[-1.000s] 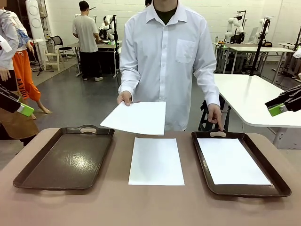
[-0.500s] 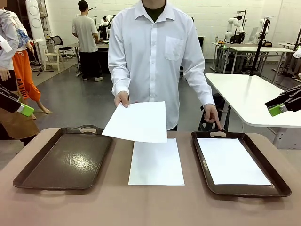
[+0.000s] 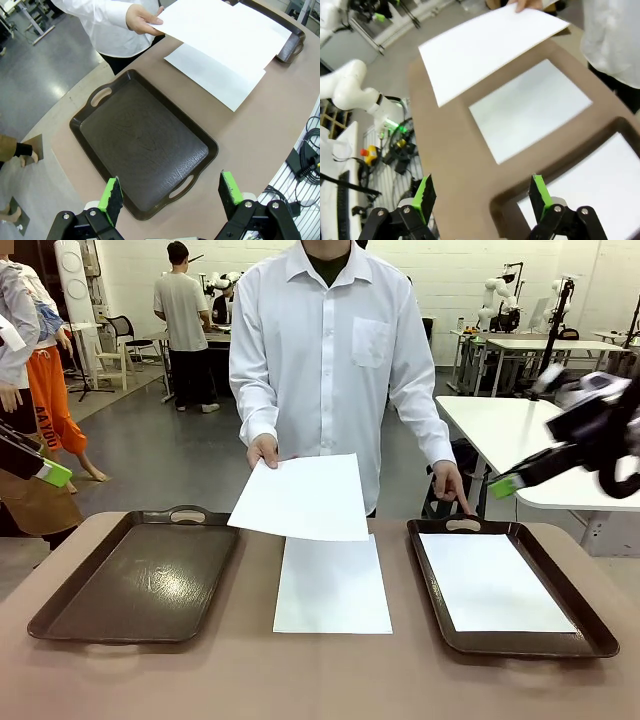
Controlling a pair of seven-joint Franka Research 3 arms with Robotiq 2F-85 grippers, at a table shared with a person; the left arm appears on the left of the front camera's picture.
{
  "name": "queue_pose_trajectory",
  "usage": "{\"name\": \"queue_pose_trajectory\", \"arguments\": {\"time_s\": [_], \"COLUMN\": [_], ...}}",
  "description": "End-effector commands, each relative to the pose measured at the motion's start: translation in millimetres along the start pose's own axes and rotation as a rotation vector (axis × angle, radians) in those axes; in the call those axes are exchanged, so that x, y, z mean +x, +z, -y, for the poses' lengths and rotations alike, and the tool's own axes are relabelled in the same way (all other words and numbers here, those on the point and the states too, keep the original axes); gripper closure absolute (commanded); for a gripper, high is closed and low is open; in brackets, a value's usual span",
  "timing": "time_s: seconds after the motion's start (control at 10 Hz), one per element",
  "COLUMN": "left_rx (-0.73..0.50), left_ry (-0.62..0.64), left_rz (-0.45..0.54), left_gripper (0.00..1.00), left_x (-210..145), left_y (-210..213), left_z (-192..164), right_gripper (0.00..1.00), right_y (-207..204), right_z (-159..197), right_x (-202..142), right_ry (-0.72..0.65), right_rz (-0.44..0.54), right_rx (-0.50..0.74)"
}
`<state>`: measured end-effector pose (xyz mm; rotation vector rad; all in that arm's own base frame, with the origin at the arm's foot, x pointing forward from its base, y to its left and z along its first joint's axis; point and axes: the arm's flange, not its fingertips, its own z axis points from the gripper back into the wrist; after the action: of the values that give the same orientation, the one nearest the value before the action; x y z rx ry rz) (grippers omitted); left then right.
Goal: Sort the A4 documents.
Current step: Receive the A4 Paper.
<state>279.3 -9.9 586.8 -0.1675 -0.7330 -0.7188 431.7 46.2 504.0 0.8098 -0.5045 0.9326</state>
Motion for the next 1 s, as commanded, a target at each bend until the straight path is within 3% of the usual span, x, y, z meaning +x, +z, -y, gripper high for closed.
{"name": "queue_pose_trajectory", "arguments": {"time_s": [0.0,0.6,0.9], "left_rx": [0.000,0.000,0.000], "left_ry": [0.001,0.001,0.001], "left_rz": [0.000,0.000,0.000], "left_gripper": [0.00,0.00,0.00], "left_x": [-1,-1,-1], "left_y": [0,0,0], "left_z": [-1,-1,-1], "right_gripper": [0.02,0.02,0.02], "right_y": [-30,-129,-163], "right_z": [2,40,50], "right_x": [22,57,65], "right_ry": [-0.066,-0.355,-0.424], "right_rz": [0.031,0.147,0.198], "right_rx": [0.032,0.206,0.261]}}
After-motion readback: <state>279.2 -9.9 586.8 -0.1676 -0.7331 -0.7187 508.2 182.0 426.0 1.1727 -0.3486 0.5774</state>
